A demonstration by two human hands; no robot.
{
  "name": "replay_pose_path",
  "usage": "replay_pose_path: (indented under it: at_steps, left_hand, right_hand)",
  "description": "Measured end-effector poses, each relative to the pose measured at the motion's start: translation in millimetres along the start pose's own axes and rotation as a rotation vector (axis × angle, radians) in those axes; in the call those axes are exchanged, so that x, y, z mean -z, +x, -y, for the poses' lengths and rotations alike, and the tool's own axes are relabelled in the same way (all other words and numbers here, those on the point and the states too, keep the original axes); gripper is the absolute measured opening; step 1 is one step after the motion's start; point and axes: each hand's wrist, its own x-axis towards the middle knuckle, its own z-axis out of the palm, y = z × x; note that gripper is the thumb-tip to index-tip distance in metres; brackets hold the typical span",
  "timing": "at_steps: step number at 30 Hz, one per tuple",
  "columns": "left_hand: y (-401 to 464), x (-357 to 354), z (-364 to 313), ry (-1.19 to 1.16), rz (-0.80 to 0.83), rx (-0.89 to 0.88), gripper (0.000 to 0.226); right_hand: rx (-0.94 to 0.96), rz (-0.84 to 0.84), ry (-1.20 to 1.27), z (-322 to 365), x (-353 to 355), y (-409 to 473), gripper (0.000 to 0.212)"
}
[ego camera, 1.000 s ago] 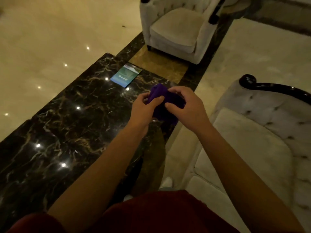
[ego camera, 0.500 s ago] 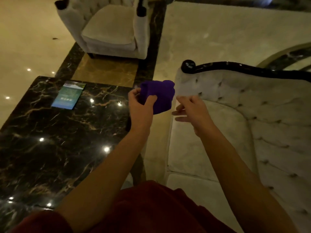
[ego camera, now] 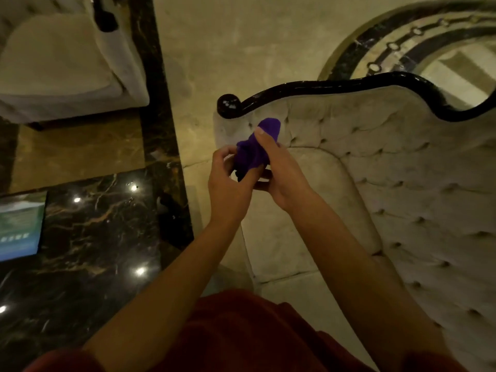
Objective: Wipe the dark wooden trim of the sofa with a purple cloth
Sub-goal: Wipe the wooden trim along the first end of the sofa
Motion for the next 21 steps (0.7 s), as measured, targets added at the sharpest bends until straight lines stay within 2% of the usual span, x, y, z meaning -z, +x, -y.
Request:
replay_pose_path:
  at_steps: [5,8,14,16,18,21]
  left_hand:
    - [54,26,8,0.05,0.15,0.024,0.044]
    - [91,45,9,-0.056,0.195,0.104,0.044]
    - [171,64,14,0.008,0.221,0.153,0.024]
    - [192,65,18,0.006,0.227,0.215,0.017]
    - [212,63,22,0.024,0.257,0.297,0.018]
    - [235,56,27,-0.013,0.385,0.444,0.026]
  right_hand:
    - [-0.063,-0.105,0.198,4,-46,44,0.056]
    - [-0.048,-0.134,0.193,9,-71,72,0.053]
    - [0.079,-0.231,-0.114,19,-90,120,0.062]
    - [0.121,-0.23,-0.179,24,-89,132,0.055]
    - [0.182,-0.221,-0.291,27,-86,145,0.048]
    - [0.254,-0.199,-0.548,25,-81,164,0.065]
